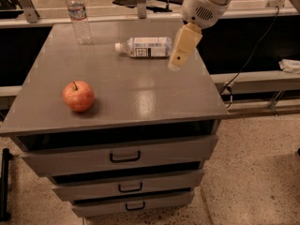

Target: Place blue plastic bottle upright

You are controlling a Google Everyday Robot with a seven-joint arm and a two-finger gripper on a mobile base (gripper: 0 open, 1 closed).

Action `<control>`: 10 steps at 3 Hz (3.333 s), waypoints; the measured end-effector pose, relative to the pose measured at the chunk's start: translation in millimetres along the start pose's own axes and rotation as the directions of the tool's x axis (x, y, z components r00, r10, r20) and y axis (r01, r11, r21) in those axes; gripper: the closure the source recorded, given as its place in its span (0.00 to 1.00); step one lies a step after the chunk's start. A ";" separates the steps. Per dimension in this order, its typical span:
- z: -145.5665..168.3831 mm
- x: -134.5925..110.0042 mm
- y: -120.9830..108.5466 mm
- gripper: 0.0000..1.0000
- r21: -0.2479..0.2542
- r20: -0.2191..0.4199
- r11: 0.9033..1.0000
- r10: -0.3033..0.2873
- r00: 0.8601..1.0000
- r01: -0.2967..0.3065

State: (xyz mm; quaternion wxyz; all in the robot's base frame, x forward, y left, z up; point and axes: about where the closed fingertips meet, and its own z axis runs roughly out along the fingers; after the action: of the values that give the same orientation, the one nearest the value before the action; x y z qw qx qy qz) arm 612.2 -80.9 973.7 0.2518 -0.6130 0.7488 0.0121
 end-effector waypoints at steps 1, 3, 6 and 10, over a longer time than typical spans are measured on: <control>11.3 -7.3 -12.8 0.00 0.019 0.019 1.000 -0.002 1.000 0.002; 75.0 -40.9 -81.1 0.00 0.052 0.131 0.998 -0.027 0.991 0.020; 174.8 -74.4 -119.0 0.00 -0.035 0.106 0.999 0.011 0.994 -0.008; 218.2 -79.9 -105.5 0.63 -0.146 -0.005 0.989 0.035 0.999 -0.035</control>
Offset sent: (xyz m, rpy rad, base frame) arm 0.1220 0.0378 -0.0188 0.1426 -0.1399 0.0199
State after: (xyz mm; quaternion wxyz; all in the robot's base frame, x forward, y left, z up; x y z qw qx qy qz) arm 798.5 37.1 845.2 0.2050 -0.6166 0.7568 0.0705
